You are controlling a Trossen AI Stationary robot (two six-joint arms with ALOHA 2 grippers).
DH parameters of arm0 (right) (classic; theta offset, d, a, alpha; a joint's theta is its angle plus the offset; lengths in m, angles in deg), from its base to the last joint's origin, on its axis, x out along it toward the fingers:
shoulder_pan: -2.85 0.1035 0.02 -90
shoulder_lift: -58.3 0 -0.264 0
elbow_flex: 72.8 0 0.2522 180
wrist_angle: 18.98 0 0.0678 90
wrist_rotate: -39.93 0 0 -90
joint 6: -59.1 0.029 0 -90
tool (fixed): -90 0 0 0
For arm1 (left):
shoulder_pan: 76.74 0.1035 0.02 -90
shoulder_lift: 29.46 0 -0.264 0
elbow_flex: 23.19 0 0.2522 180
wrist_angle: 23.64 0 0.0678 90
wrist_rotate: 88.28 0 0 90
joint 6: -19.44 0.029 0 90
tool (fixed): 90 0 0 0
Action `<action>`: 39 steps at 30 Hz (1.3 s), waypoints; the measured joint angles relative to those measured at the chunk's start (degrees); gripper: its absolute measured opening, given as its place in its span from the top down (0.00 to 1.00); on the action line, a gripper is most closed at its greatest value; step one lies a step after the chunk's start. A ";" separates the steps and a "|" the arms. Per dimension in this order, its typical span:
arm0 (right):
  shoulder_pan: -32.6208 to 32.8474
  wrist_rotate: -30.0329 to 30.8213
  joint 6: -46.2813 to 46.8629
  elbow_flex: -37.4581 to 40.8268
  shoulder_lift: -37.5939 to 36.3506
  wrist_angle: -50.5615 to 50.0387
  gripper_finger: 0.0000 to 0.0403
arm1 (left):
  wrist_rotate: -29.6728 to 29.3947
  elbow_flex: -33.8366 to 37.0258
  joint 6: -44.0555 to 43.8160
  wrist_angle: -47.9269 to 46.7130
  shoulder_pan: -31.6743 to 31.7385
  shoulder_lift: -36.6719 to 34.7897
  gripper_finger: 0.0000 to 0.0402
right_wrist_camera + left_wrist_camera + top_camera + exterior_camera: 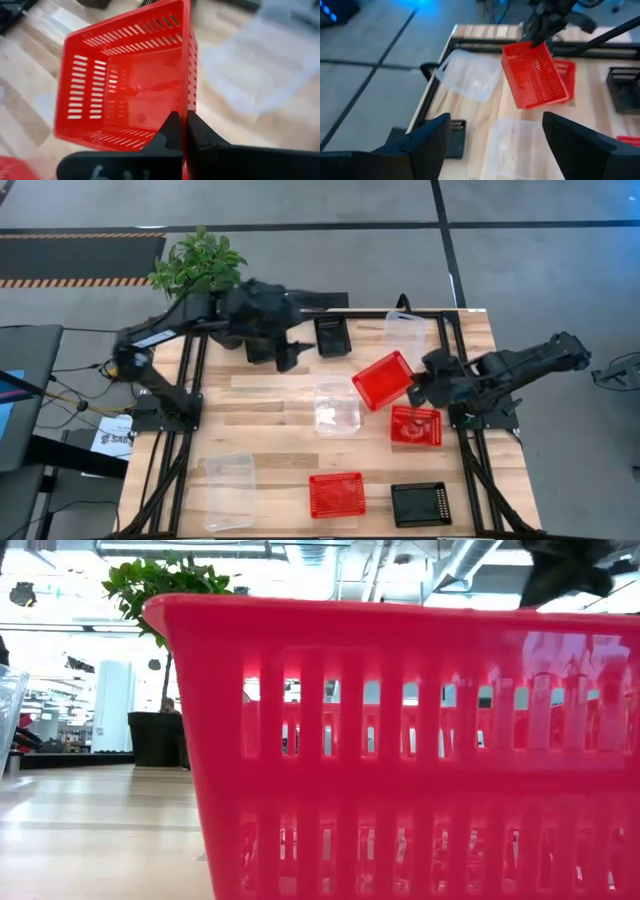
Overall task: Stack baskets by color
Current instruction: Stack the top left red bin on top of the top right red bin
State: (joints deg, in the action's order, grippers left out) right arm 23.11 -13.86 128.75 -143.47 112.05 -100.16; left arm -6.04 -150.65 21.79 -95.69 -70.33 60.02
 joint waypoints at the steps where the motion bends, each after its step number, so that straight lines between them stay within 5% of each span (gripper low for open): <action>1: 1.80 0.12 3.75 1.19 -0.94 -0.72 0.99 | 0.02 4.78 0.13 3.78 -0.44 -2.39 0.25; 7: 14.42 -0.31 26.98 5.85 -2.59 -4.08 0.99 | 5.95 33.19 1.31 31.13 -2.30 -15.20 0.25; 12: 24.95 -0.44 49.57 5.92 1.43 -12.48 0.99 | 8.95 46.36 0.96 46.73 -2.29 -21.01 0.25; 15: 30.01 -1.64 59.46 5.93 4.44 -16.55 0.99 | 8.98 48.53 1.01 48.68 -2.29 -22.19 0.25; 29: 31.52 -3.20 59.48 0.96 9.14 -20.80 0.99 | 9.01 48.57 -0.37 49.15 -1.90 -21.61 0.25; 39: 33.76 -9.16 59.96 0.38 11.72 -21.40 0.99 | 12.42 48.86 -3.23 53.69 -3.34 -11.94 0.25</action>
State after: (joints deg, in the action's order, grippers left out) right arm 56.87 -23.02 188.72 -143.09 123.77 -121.56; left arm 6.38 -101.79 18.55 -42.00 -73.67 48.08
